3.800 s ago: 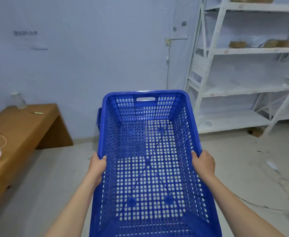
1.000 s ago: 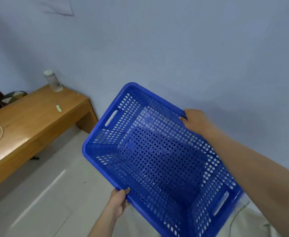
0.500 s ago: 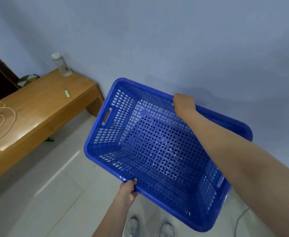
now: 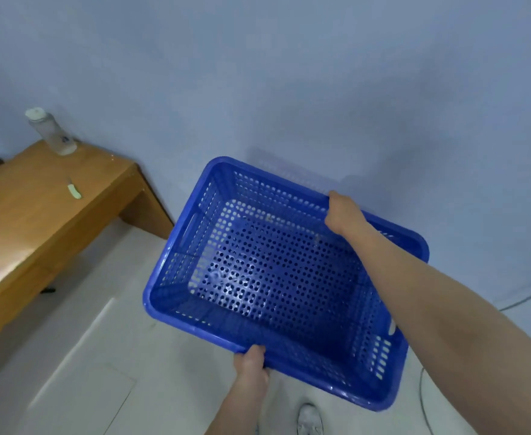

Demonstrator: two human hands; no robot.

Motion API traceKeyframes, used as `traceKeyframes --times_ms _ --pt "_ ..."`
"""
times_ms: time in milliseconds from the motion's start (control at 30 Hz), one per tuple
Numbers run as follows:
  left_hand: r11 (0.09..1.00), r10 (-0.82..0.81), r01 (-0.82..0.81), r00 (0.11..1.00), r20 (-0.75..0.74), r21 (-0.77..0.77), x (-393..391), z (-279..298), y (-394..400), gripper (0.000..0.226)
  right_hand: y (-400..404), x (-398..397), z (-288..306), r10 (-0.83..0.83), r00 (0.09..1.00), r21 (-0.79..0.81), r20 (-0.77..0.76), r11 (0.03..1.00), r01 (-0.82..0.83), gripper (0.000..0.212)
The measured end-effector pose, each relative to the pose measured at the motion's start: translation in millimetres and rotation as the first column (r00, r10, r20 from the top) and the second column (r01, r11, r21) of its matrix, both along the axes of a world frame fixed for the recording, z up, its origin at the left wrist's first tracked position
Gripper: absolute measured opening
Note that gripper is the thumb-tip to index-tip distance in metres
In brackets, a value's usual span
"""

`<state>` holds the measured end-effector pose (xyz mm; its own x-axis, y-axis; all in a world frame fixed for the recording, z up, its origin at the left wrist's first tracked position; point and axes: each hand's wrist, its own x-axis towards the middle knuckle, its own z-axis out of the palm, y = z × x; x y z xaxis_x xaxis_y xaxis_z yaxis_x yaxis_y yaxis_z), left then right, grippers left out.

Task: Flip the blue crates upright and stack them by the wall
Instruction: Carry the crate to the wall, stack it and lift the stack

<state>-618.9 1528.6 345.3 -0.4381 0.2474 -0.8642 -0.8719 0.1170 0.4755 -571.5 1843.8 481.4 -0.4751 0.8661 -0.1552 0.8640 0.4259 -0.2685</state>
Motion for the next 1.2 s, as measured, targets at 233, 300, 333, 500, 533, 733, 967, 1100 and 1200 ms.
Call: traceKeyframes --times_ms 233,300,333,500,533,733,967,1100,1200 --pt "0.997 -0.063 0.063 0.998 0.015 -0.05 -7 11 4 0.046 -45 107 -41 -0.272 0.961 0.058 0.047 0.961 0.269 0.048" --pt "0.992 -0.107 0.108 0.994 0.026 -0.067 -10 19 6 0.044 -62 127 -49 -0.356 0.934 0.024 0.001 0.934 0.356 0.038" --pt "0.989 -0.133 0.135 0.991 0.025 -0.064 -13 23 7 0.045 -70 136 -53 -0.403 0.915 0.014 -0.024 0.915 0.403 0.036" --pt "0.963 -0.258 0.26 0.966 0.028 -0.077 -32 40 13 0.045 -109 181 -76 -0.659 0.748 -0.207 -0.084 0.745 0.634 0.035" --pt "0.959 -0.272 0.273 0.962 0.026 -0.078 -35 43 15 0.045 -114 187 -79 -0.704 0.708 -0.269 -0.056 0.694 0.668 0.04" --pt "0.935 -0.339 0.342 0.94 0.042 -0.097 -36 45 16 0.047 -118 196 -86 -0.77 0.637 -0.477 -0.024 0.569 0.67 0.067" --pt "0.925 -0.356 0.357 0.934 0.027 -0.128 -31 40 20 0.013 -85 183 -92 -0.794 0.597 -0.552 -0.117 0.552 0.625 0.044" --pt "0.883 -0.42 0.432 0.902 0.099 -0.182 -34 39 18 0.019 -73 181 -100 -0.845 0.505 -0.566 -0.176 0.507 0.65 0.007" --pt "0.831 -0.494 0.509 0.86 0.123 -0.223 -38 38 13 0.012 -70 181 -105 -0.888 0.408 -0.608 -0.212 0.446 0.656 0.003"
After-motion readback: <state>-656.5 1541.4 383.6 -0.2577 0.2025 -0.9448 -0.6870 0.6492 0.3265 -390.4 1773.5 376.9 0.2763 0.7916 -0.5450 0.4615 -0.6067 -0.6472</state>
